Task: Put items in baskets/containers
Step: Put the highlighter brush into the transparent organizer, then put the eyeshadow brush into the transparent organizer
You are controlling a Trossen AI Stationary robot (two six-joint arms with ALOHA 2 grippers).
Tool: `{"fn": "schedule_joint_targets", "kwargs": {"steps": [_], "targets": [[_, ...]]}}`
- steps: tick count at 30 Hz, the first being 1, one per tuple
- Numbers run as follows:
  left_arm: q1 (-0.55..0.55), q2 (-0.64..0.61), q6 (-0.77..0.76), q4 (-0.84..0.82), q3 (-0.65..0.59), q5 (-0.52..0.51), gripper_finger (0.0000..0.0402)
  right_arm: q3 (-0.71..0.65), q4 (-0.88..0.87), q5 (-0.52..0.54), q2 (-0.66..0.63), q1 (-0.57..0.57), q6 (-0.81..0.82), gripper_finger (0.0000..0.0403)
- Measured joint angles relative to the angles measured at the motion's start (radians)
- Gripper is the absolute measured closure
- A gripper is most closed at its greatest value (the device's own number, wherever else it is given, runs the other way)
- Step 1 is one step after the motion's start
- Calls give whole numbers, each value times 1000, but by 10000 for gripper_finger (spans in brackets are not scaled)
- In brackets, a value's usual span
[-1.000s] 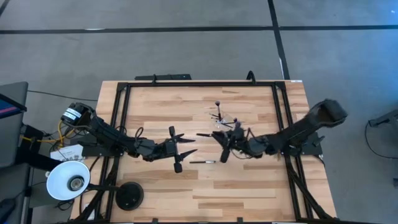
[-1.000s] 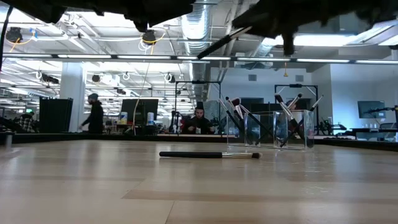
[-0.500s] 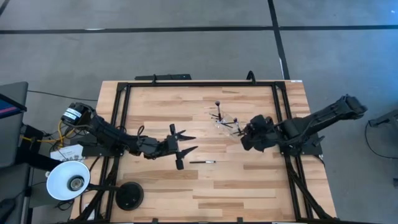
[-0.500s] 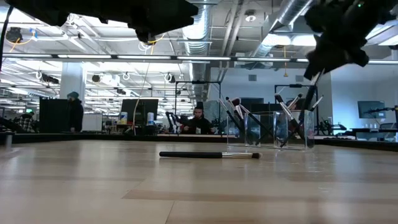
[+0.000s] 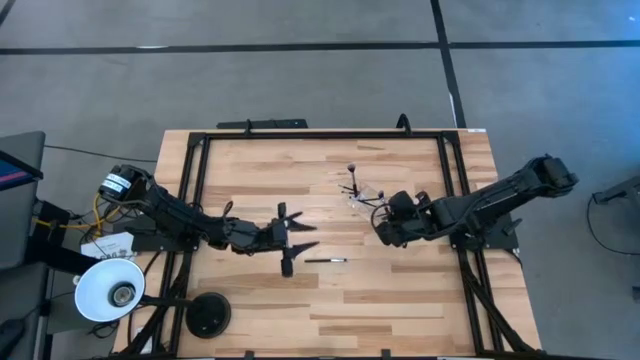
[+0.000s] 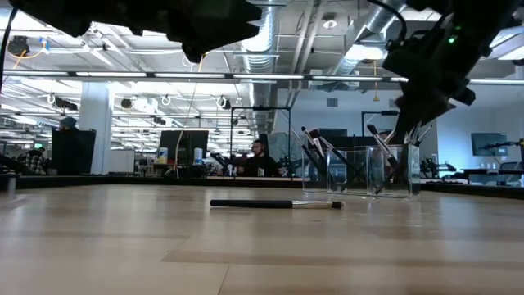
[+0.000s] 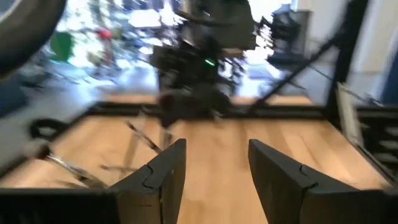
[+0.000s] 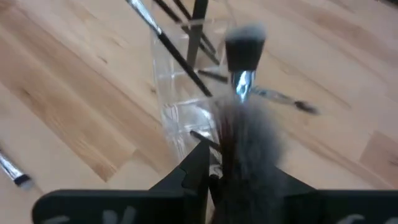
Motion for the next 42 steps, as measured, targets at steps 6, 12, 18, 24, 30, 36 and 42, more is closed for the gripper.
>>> {"fn": "schedule_joint_targets", "kwargs": {"steps": [6,12,18,24,30,36,42], "targets": [[-1,5,-129,-189,-1,105,231,0,74,-58,42,-14,-73,324],[-8,137,-141,-183,-2,106,231,29,115,-62,35,-19,-129,276],[6,349,-137,-7,-3,101,234,156,128,-62,34,0,-242,230],[33,481,-175,87,-1,179,253,221,274,-60,35,53,-362,208],[44,548,-193,123,0,177,277,223,466,-60,119,115,-463,210],[49,560,-193,123,0,177,315,222,571,-61,299,164,-521,223],[50,524,-186,89,-1,191,384,221,616,-61,461,165,-517,237]]}}
